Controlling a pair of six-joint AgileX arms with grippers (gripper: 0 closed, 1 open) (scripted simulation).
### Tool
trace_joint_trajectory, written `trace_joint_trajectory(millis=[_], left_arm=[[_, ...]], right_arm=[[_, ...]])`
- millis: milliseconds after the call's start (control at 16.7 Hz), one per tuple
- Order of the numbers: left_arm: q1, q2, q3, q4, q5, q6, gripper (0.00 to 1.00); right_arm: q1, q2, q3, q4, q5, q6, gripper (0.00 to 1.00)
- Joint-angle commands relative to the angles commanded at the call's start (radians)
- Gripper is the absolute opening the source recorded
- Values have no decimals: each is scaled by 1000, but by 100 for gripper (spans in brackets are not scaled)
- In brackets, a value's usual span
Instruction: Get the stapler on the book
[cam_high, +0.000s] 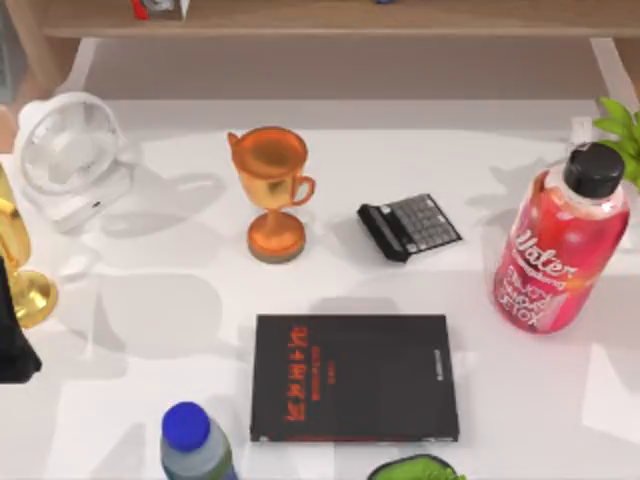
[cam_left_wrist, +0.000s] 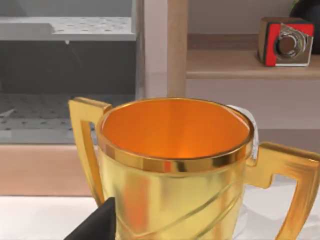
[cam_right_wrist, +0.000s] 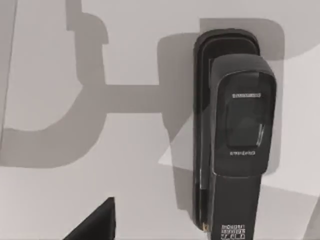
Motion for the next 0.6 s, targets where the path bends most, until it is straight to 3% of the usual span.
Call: trace_joint_trajectory(millis=[600], left_arm=[[0,0,0,0,0,0,100]], right_arm=[[4,54,53,-28,5,-29,100]])
